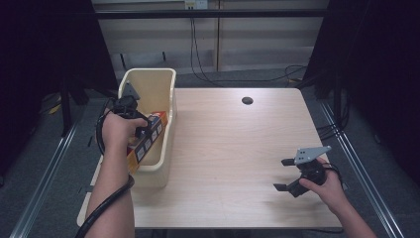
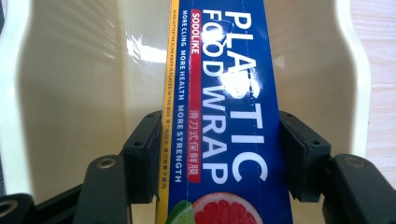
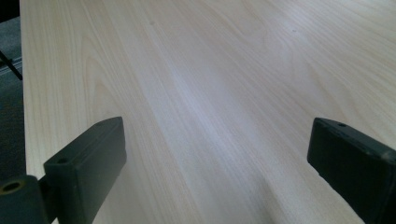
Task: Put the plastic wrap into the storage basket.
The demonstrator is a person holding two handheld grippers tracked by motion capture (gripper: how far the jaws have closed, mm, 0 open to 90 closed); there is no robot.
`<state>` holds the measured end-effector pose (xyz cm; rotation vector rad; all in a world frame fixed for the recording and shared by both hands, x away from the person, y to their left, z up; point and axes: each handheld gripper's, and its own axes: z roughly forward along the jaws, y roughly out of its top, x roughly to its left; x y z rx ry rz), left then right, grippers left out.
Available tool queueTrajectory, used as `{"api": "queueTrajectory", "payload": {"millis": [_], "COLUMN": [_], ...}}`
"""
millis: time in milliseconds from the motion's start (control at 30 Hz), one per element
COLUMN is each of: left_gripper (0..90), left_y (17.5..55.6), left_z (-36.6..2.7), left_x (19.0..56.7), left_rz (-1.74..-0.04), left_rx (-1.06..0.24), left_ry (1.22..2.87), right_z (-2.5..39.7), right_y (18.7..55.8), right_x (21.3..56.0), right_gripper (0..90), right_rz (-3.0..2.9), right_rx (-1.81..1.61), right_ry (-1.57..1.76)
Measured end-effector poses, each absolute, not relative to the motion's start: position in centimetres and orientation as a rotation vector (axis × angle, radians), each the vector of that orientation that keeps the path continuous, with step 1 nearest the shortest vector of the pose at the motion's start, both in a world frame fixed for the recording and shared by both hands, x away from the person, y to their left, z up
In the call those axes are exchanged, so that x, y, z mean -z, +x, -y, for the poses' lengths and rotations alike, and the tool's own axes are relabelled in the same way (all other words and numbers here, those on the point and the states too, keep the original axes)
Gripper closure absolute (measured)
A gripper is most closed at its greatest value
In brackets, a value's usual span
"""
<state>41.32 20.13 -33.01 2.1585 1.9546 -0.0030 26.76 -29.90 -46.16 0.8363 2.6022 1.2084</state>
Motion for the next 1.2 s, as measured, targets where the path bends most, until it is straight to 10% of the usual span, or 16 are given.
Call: {"api": "queueTrajectory", "payload": {"millis": [1200], "left_gripper": [35.8], "left_y": [41.6], "left_z": [-19.1], "left_x": [30.6], "left_rz": [-1.874], "left_rx": [-0.055], "left_ry": [2.102], "right_z": [30.0], "right_y": [26.7], "right_x": [46.0], "right_gripper": [4.3], "right_rz": [-2.603], "right_rx": [-1.213], "right_ry": [0.832]}}
